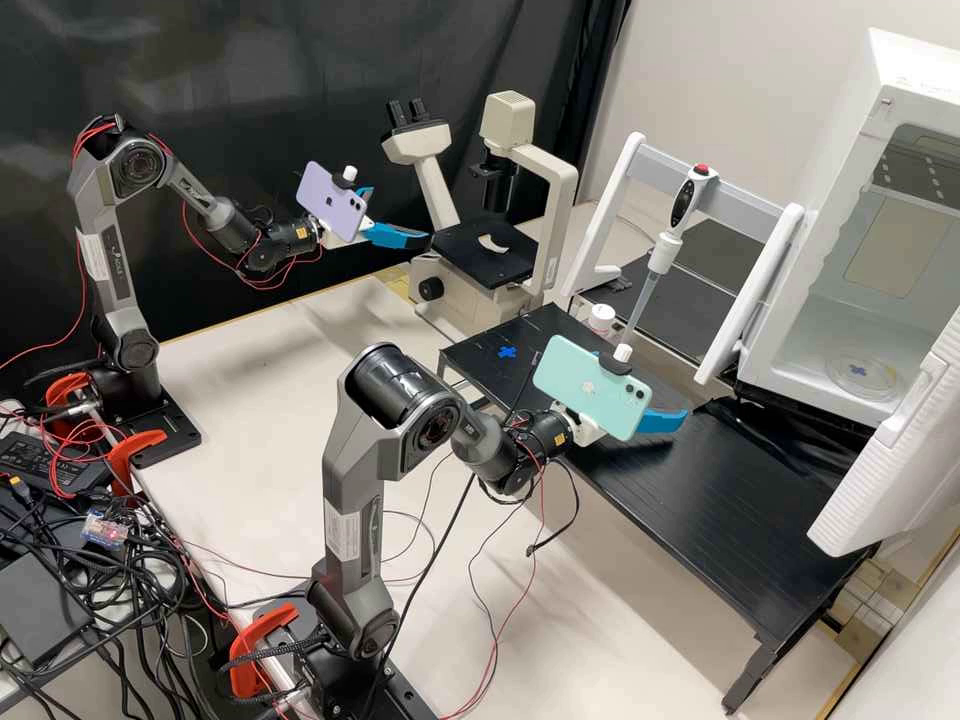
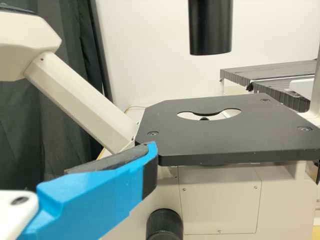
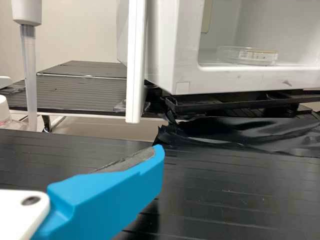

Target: Move the petri dish to the microscope

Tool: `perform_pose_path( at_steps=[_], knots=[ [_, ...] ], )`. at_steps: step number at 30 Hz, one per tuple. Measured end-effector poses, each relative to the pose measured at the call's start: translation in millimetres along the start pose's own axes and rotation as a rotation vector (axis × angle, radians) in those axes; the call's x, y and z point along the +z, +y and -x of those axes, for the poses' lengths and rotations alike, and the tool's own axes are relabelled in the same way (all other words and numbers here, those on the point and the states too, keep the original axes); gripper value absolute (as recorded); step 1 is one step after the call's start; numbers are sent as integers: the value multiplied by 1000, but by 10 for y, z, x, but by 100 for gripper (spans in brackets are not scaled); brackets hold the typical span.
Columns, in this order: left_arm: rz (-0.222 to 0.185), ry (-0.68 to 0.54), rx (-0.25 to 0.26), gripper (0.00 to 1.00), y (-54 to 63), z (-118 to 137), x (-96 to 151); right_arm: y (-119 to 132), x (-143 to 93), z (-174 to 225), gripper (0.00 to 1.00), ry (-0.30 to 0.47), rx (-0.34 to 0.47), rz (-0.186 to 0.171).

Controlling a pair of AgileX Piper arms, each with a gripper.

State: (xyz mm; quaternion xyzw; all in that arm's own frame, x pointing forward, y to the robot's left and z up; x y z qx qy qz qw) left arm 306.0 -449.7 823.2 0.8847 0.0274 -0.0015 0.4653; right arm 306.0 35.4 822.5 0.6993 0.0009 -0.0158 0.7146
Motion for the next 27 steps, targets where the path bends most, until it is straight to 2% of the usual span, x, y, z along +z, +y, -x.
perform_pose_path(
  at_steps=[12, 16, 19, 25, 27],
  knots=[
    [0, 0, 0, 100, 0, 0, 0, 40, 61, 10, 100, -10, 2, 7],
    [0, 0, 0, 100, 0, 0, 0, 223, 183, 71, 100, -27, 40, -39],
    [0, 0, 0, 100, 0, 0, 0, 420, 284, 133, 100, -34, 85, -86],
    [0, 0, 0, 100, 0, 0, 0, 766, 513, 196, 100, -61, 163, -145],
    [0, 0, 0, 100, 0, 0, 0, 892, 543, 168, 100, -58, 198, -153]
  ],
)
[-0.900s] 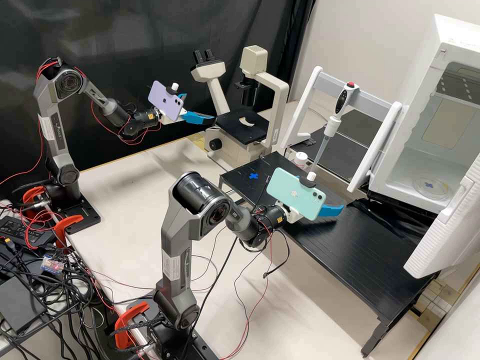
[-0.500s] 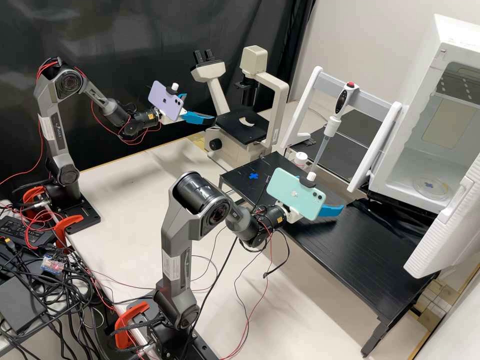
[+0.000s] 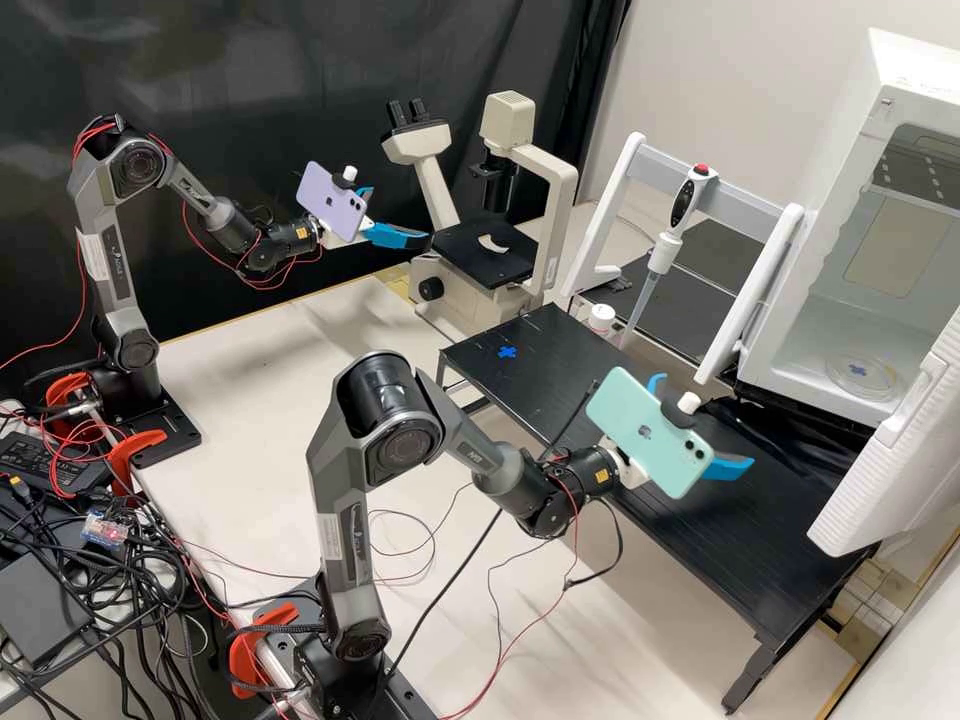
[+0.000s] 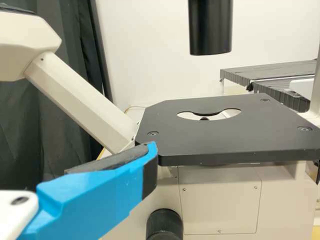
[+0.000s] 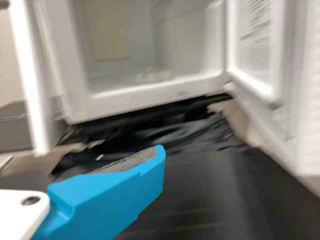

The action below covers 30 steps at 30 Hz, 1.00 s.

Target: Move the petri dish to the microscope

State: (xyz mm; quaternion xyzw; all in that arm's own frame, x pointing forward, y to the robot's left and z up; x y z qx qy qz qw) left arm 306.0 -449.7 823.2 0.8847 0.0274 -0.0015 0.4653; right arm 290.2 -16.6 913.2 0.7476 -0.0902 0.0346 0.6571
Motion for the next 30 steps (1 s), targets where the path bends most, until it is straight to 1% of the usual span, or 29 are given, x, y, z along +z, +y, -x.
perform_pose_path(
  at_steps=[1, 4, 10, 13, 18, 19, 20, 26, 30],
  knots=[
    [0, 0, 0, 100, 0, 0, 0, 58, 12, -35, 100, 0, 18, -6],
    [0, 0, 0, 100, 0, 0, 0, 192, -3, -165, 100, 17, 56, 4],
    [0, 0, 0, 100, 0, 0, 0, 357, -66, -456, 100, 55, 95, 22],
    [0, 0, 0, 100, 0, 0, 0, 453, -111, -638, 100, 57, 110, 43],
    [0, 0, 0, 100, 0, 0, 0, 536, -143, -930, 100, 22, 114, 51],
    [0, 0, 0, 100, 0, 0, 0, 558, -146, -1002, 100, 10, 112, 62],
    [0, 0, 0, 100, 0, 0, 0, 564, -141, -1056, 100, 3, 109, 66],
    [0, 0, 0, 100, 0, 0, 0, 642, -228, -1369, 100, -15, 102, 81],
    [0, 0, 0, 100, 0, 0, 0, 616, -295, -1559, 100, -10, 89, 84]
  ],
)
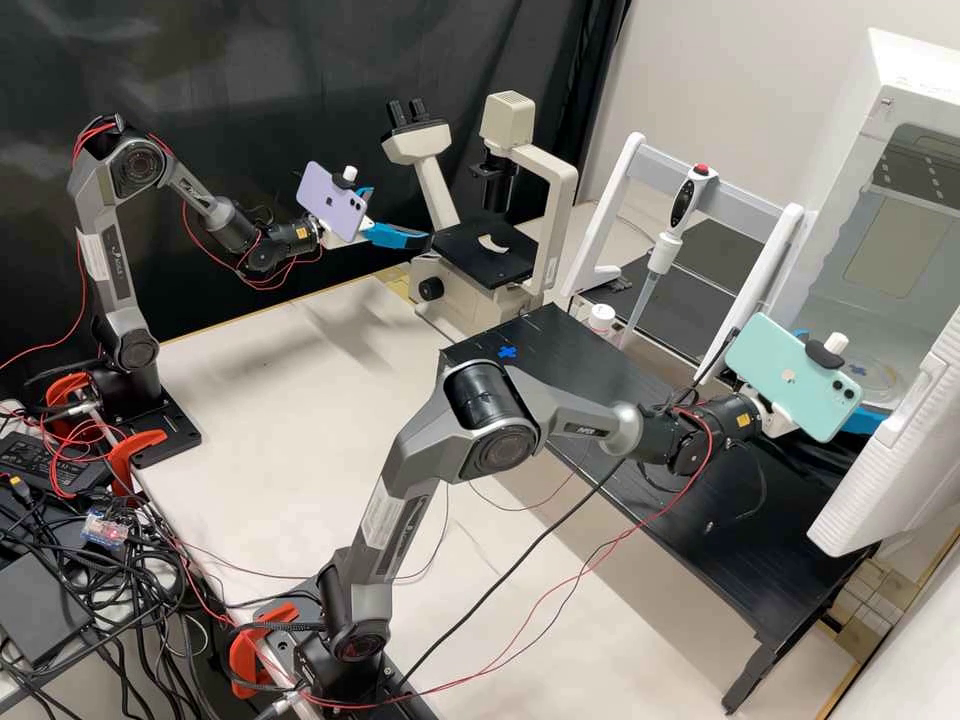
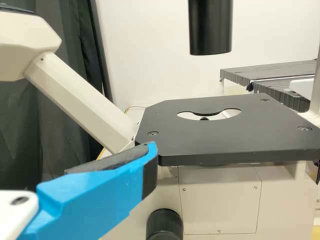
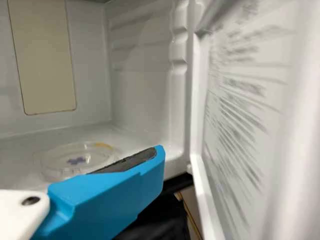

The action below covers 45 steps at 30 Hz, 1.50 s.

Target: Move the petri dish to the microscope

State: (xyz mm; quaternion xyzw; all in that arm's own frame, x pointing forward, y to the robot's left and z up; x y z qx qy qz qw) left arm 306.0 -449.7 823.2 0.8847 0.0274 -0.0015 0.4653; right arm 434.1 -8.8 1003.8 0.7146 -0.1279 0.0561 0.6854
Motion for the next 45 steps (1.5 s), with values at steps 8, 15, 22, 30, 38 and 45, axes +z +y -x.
perform_pose_path(
  at_steps=[8, 15, 22, 30, 38, 45],
  knots=[
    [0, 0, 0, 100, 0, 0, 0, -130, -67, -308, 100, -4, -60, -23],
    [0, 0, 0, 100, 0, 0, 0, -337, -4, -474, 100, -58, -119, -31],
    [0, 0, 0, 100, 0, 0, 0, -506, 92, -580, 100, -78, -150, 13],
    [0, 0, 0, 100, 0, 0, 0, -529, 115, -609, 100, -69, -124, 33],
    [0, 0, 0, 100, 0, 0, 0, -496, 127, -609, 100, -75, -84, 80],
    [0, 0, 0, 100, 0, 0, 0, -436, 90, -678, 100, -52, -59, 82]
  ],
)
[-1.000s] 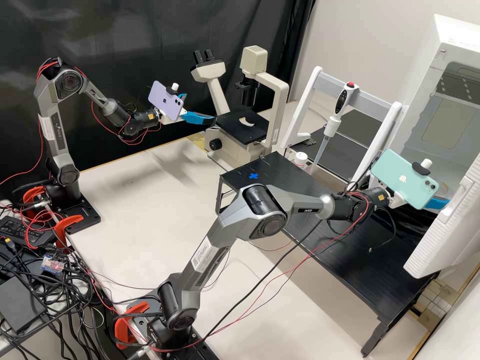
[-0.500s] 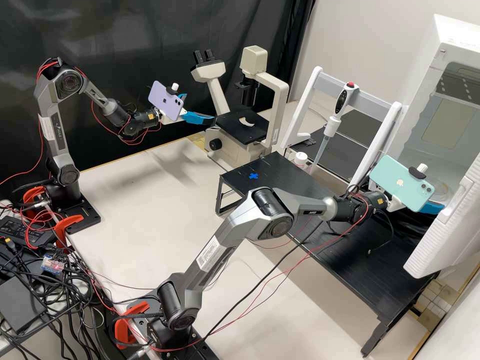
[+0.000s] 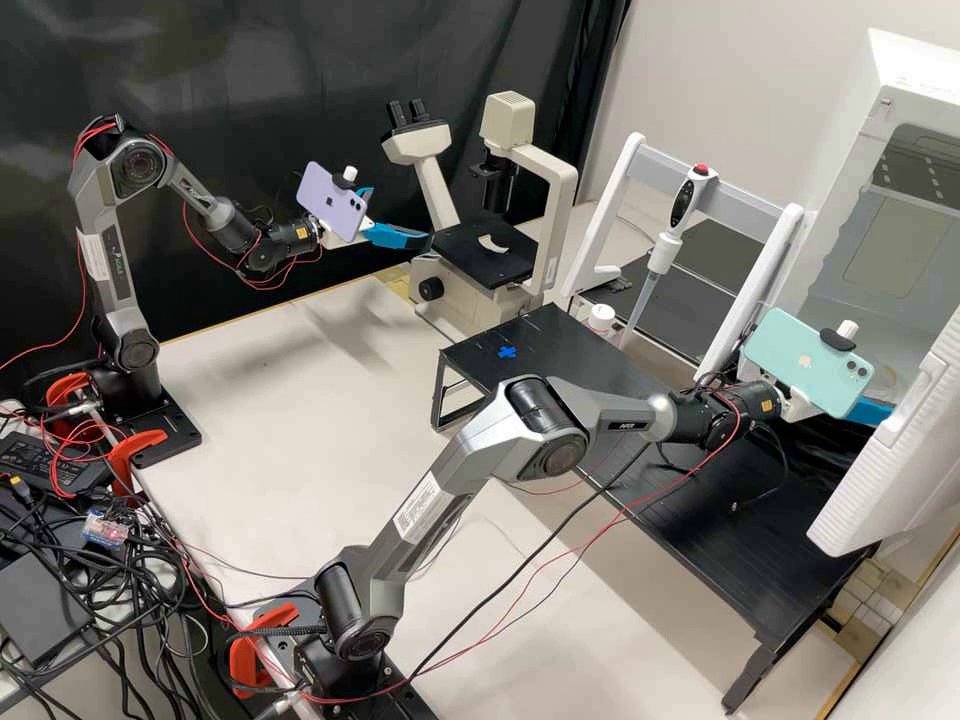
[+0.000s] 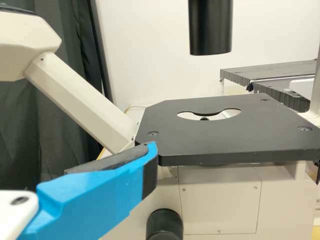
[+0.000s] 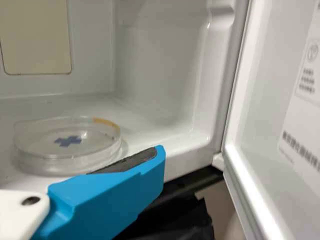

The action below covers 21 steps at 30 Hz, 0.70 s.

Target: Move the petri dish to the microscope

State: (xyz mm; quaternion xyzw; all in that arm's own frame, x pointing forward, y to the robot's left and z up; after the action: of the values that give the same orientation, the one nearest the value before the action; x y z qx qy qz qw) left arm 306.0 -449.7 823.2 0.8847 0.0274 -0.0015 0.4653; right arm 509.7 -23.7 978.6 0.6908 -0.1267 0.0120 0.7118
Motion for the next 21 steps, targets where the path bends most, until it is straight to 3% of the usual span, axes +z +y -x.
perform_pose_path(
  at_steps=[10, 13, 21],
  knots=[
    [0, 0, 0, 100, 0, 0, 0, -101, 67, -142, 100, 11, -32, -11],
    [0, 0, 0, 100, 0, 0, 0, -125, 76, -169, 100, 14, -33, -29],
    [0, 0, 0, 100, 0, 0, 0, -157, 91, -213, 100, 20, -33, -20]
  ],
)
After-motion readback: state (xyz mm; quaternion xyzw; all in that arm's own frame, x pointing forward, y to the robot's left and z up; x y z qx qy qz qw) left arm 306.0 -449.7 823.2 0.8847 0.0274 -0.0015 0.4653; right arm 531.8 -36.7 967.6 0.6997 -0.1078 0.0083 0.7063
